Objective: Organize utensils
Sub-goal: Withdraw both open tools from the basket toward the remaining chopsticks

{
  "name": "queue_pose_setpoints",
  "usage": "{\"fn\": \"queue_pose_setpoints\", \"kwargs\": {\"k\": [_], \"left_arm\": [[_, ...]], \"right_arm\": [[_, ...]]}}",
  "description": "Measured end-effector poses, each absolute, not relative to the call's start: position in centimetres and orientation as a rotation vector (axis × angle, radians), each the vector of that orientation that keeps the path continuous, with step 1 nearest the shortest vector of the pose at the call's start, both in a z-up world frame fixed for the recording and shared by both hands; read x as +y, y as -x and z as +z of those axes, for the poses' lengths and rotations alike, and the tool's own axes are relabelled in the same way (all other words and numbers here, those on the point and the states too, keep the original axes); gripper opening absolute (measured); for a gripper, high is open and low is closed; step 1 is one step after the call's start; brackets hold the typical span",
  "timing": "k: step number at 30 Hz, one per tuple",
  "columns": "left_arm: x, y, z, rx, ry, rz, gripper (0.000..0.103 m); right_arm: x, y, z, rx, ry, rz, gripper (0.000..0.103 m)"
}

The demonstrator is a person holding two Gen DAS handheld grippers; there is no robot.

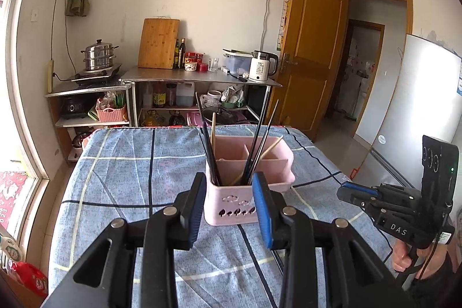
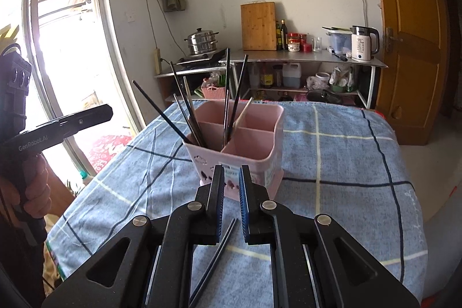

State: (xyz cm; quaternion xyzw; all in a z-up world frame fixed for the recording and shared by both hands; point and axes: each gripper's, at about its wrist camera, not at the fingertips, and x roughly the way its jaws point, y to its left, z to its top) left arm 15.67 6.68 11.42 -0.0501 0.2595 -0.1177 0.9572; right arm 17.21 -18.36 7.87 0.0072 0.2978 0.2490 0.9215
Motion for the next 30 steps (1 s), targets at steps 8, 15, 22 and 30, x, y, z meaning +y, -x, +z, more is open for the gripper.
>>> {"fn": "queue_pose_setpoints", "kwargs": {"k": [8,15,22,30], "left_arm": [[6.2,-14.0,6.9,0.594,0.112,-0.221,0.035],[5.7,-12.8,4.6,0.618,0.127,-0.218,0.035],[4.8,-12.3,2.3,0.661,0.134,-0.227,0.035],[4.2,-12.4,0.3,0.709,0.136,-0.231,0.035]], "right_arm": [[-19.1,-15.7,4.6,0.680,-0.038,0.509,0.011],[-19.0,-14.8,2.6,0.712,-0.036,0.506,0.011],[-18.1,-14.8,-0.3,0.776,-0.030,0.504,0.011],[-16.4,-15.7,-3.5,0.870,-0.012,0.515,0.012]]}}
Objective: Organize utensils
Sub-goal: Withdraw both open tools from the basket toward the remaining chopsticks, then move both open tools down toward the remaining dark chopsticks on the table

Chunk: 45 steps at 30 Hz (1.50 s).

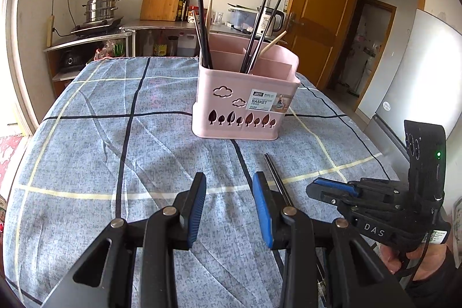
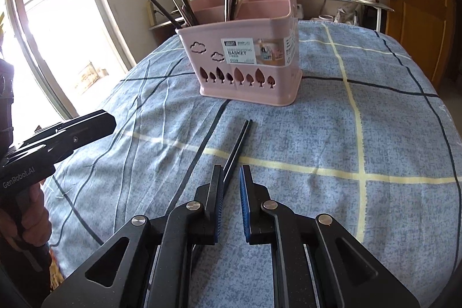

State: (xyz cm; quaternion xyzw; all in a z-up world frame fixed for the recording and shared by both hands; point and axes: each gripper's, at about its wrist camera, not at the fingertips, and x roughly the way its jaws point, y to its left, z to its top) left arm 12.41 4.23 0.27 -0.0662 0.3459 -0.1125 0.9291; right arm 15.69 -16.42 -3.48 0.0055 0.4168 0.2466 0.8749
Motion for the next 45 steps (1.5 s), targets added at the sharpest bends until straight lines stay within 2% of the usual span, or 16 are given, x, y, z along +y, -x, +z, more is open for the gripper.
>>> {"fn": "queue_pose_setpoints", "kwargs": {"k": [9,21,23,37,45], "left_arm": [[5.1,-12.7,-0.5,0.728,0.163,-0.221,0.035],[4.9,-12.9,-1.2,0.757,0.170,-0.231,0.035],[4.6,-13.0,-1.3,0.766,0.172,-0.240,0.035],[0.1,-14.8,-1.9,0.873,0.114,-0.307,0.035],[-3.7,-18.0,-3.7,0.947,0.069,-0.325,0.035]], "right_arm": [[-14.8,-16.7,-5.6,0.945,0.015,0.497,0.013],[-14.7,-16.5,-5.6,0.961,0.069,0.450,0.014],[-14.4,-16.5,-5.6,0.960,0.099,0.444,0.011],[-21.0,-16.5,-5.1,0.990,0.092,0.437,0.011],[-21.6,-18.7,-5.0,0.979,0.022,0.363,0.012]]}}
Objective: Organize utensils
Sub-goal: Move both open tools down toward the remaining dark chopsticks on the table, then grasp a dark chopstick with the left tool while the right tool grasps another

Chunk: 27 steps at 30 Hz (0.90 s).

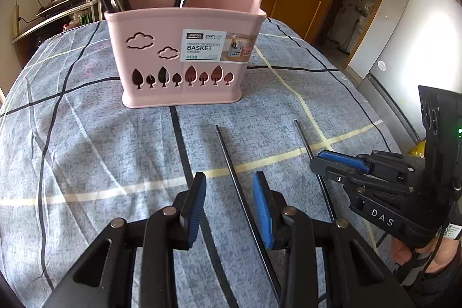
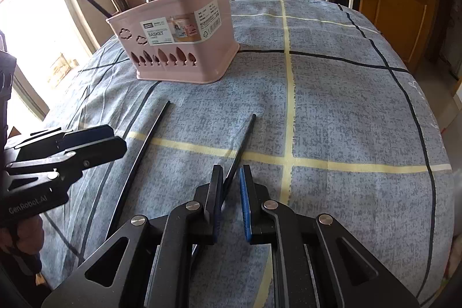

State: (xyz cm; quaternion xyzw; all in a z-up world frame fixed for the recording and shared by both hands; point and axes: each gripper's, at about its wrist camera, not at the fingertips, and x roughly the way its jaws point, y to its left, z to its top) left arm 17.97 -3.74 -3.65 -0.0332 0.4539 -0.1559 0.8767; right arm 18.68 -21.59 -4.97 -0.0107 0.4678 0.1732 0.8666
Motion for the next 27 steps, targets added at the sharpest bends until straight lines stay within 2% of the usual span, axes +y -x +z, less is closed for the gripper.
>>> {"fn": "queue_pose_setpoints", "kwargs": {"k": [9,14,21,22,27], "left_arm": [[-5.8,-18.7,-5.2,0.954,-0.015,-0.291,0.034],[-6.3,-18.4,-5.3,0.942,-0.068,-0.257,0.018],[-6.3,-19.3,-5.2,0.956,-0.075,-0.258,0.015],[-6.1,-19.5,-5.2,0.958,-0.074,-0.256,0.011],[-5.6,-19.6,-4.8,0.969,-0.025,-0.283,0.006]], "right_arm": [[-21.3,-19.4,-5.4,0.967,0.027,0.359,0.010],[-21.4,-19.4,-5.4,0.973,0.029,0.359,0.009],[-20.8,-20.1,-5.3,0.999,0.067,0.355,0.009],[-20.8,-20.1,-5.3,0.998,0.069,0.356,0.009],[-21.1,-20.1,-5.0,0.997,0.039,0.360,0.007]]}}
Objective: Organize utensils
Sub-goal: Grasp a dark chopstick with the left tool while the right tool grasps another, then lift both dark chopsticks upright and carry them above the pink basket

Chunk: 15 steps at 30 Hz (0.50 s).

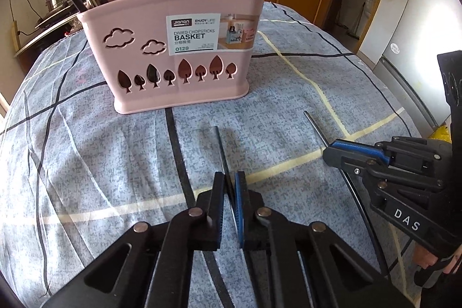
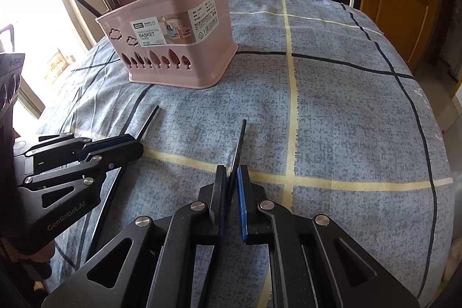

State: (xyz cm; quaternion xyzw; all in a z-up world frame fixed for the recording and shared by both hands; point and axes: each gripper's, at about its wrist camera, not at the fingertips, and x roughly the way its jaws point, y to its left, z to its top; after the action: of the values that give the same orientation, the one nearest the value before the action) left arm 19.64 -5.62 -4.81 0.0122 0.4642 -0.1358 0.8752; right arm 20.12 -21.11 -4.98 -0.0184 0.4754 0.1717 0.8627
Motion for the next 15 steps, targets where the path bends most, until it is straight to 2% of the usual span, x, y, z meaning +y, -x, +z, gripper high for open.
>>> {"fn": "queue_pose_setpoints", "kwargs": {"k": [6,15], "left_arm": [[-4.3,-18.4,-2.2,0.909,0.015,-0.316,0.005],[-2.1,-16.6,4.5,0.756,0.040,-0.345,0.005]], "right_arm": [[-21.6,-19.2,-2.6,0.925,-0.010,0.391,0.006],[-21.9,-17.9,3.3,0.775,-0.036,0.435,0.005]]}}
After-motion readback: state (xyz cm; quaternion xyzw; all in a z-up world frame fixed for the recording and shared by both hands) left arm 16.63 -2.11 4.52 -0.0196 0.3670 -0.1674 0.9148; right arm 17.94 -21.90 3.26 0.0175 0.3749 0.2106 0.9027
